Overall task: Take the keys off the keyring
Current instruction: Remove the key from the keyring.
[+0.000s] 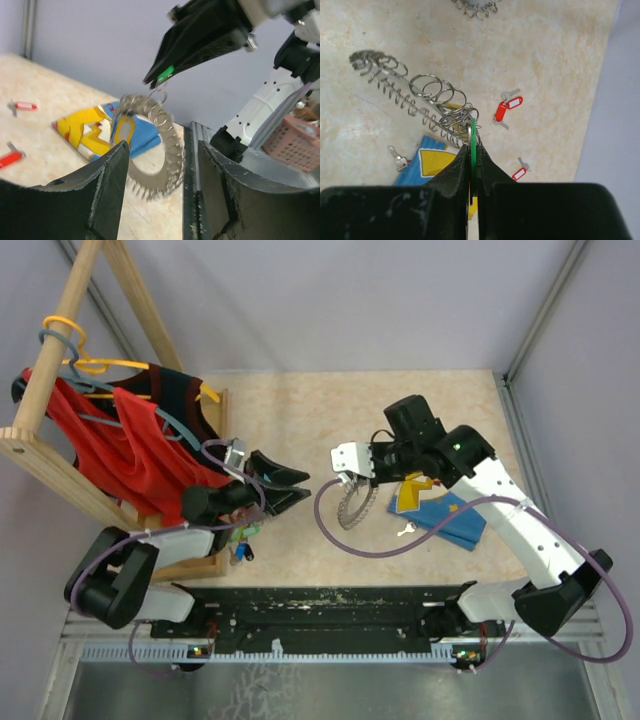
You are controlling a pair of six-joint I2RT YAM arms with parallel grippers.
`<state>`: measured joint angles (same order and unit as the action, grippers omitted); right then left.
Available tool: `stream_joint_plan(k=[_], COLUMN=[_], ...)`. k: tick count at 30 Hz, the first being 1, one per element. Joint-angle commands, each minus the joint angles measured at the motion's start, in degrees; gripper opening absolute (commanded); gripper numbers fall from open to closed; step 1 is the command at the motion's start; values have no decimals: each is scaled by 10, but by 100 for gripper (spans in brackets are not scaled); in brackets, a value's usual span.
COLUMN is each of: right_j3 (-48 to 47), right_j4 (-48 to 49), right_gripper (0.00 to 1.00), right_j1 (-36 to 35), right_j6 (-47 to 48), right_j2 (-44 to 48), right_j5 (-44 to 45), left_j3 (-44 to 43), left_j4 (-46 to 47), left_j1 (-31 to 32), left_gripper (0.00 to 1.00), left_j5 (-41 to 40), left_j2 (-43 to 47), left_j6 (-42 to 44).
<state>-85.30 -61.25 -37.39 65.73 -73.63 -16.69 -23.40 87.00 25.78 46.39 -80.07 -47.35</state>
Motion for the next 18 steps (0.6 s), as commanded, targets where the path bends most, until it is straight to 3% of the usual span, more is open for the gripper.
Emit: stream_joint_plan(k=[1, 7, 12, 18], right_j3=[-31, -37, -52, -58], right_j4=[35, 42, 37, 34], right_gripper=[0, 0, 0, 0], right_j1=[-9, -10, -11, -11], right_j6=[-101, -130, -160, -183], right_j2=[-7, -27, -56, -78], right_j5=[-3, -5, -9, -28], left_j3=[27, 53, 73, 55], left_j4=[-48, -220, -206, -187], left_j1=[45, 124, 145, 196], left_gripper=[64, 72, 67, 52], left_j5=[-83, -219, -250, -279], left_j2=[81, 203, 214, 143], left_j6=[203, 392, 382, 370])
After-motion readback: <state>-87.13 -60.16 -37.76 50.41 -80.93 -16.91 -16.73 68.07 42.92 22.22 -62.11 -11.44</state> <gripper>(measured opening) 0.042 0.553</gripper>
